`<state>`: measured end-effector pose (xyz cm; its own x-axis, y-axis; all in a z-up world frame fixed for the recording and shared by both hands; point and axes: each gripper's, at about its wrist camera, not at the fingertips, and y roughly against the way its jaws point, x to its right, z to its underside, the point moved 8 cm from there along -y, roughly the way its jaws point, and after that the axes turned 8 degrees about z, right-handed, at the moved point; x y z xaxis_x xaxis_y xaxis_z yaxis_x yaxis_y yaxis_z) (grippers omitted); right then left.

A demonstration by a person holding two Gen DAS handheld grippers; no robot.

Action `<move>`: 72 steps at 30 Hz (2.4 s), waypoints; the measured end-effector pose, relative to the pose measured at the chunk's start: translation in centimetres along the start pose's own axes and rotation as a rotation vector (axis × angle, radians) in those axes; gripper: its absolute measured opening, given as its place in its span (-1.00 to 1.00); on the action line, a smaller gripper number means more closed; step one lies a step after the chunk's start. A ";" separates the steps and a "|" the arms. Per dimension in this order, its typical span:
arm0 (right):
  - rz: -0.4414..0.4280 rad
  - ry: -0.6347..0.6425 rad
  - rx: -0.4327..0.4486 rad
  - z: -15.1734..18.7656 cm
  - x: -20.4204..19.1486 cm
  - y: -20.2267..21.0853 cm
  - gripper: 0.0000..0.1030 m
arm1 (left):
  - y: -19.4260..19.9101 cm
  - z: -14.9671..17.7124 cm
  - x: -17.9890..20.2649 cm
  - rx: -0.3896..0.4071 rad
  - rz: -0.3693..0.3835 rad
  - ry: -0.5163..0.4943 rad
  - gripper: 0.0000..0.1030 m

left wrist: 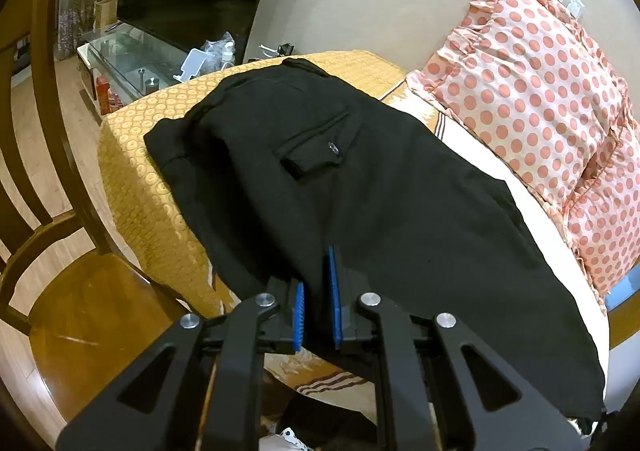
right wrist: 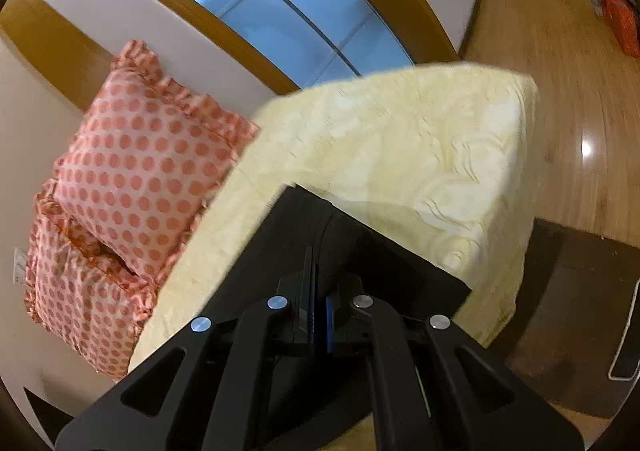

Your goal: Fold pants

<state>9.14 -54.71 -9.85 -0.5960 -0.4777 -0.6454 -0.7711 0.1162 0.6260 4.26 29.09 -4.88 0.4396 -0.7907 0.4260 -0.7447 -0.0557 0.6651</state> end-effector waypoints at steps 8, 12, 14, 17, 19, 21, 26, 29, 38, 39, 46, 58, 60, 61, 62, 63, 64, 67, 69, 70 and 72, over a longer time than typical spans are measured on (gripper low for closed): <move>-0.008 -0.011 0.008 0.7 0.8 1.3 -0.93 | 1.5 -2.8 0.8 0.022 0.046 -0.050 -0.93; 0.005 -0.024 -0.002 1.7 1.8 1.1 -0.93 | 1.3 -3.0 0.5 0.007 0.040 -0.054 -0.93; 0.004 -0.029 -0.003 1.8 2.2 1.1 -0.93 | 0.6 -2.2 -0.1 -0.015 0.030 -0.046 -0.93; 0.020 0.004 0.010 1.8 1.9 1.1 -0.93 | -0.3 -0.8 -1.0 -0.032 0.030 -0.011 -0.93; 0.025 0.027 0.027 1.6 1.5 1.3 -0.93 | 0.0 -0.4 -1.1 -0.003 0.036 -0.011 -0.93; 0.034 0.049 0.041 1.5 1.2 1.3 -0.93 | 0.2 -0.2 -1.0 0.015 0.031 -0.021 -0.92; 0.078 0.103 0.053 1.9 1.3 1.1 -0.93 | 0.6 -0.2 -1.2 0.042 0.008 -0.035 -0.78; 0.113 0.150 0.067 1.9 1.0 1.3 -0.89 | 1.2 -1.0 -1.4 0.080 -0.017 -0.044 -0.46; 0.121 0.174 0.069 1.9 1.1 1.0 -0.88 | 0.9 -6.1 -3.5 0.086 0.080 0.107 -0.12; 0.120 0.175 0.068 1.9 1.1 1.0 -0.87 | 0.7 -6.7 -3.5 0.082 0.098 0.122 -0.15; 0.122 0.180 0.070 1.9 1.0 1.0 -0.87 | 2.7 -7.8 -2.9 0.208 -0.073 -0.031 -0.75; 0.139 0.184 0.076 1.7 0.9 1.4 -0.82 | 4.5 -5.7 -4.3 0.266 -0.251 -0.027 0.10; 0.157 0.184 0.102 1.2 1.1 2.1 -0.71 | 5.5 -5.6 -1.3 0.316 -0.229 -0.100 0.45; 0.161 0.186 0.111 1.0 1.1 2.3 -0.64 | 5.6 -5.2 1.2 0.326 -0.186 -0.163 0.50; 0.166 0.189 0.126 0.7 1.2 2.7 -0.55 | 5.4 -4.9 2.5 0.322 -0.162 -0.197 0.56; 0.180 0.189 0.147 0.3 1.4 3.1 -0.40 | 4.6 -3.9 5.4 0.293 -0.110 -0.274 0.61; 0.190 0.188 0.167 -0.1 1.6 3.4 -0.29 | 4.0 -3.3 7.0 0.270 -0.081 -0.314 0.65; 0.204 0.179 0.205 -1.1 2.3 4.1 -0.27 | 1.0 0.2 12.9 0.157 0.053 -0.450 0.66; 0.211 0.171 0.207 -1.4 2.8 4.0 -0.27 | -0.5 1.8 15.3 0.115 0.108 -0.499 0.66; 0.209 0.163 0.199 -1.3 3.1 3.9 -0.27 | -1.0 2.7 16.3 0.100 0.129 -0.523 0.66; 0.205 0.158 0.183 -1.0 3.3 3.5 -0.27 | -1.8 4.6 17.9 0.068 0.158 -0.572 0.67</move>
<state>4.73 -56.73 -9.35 -0.7120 -0.5557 -0.4294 -0.6747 0.3719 0.6375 11.15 12.25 -1.35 -0.0057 -0.9944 0.1058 -0.8180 0.0655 0.5714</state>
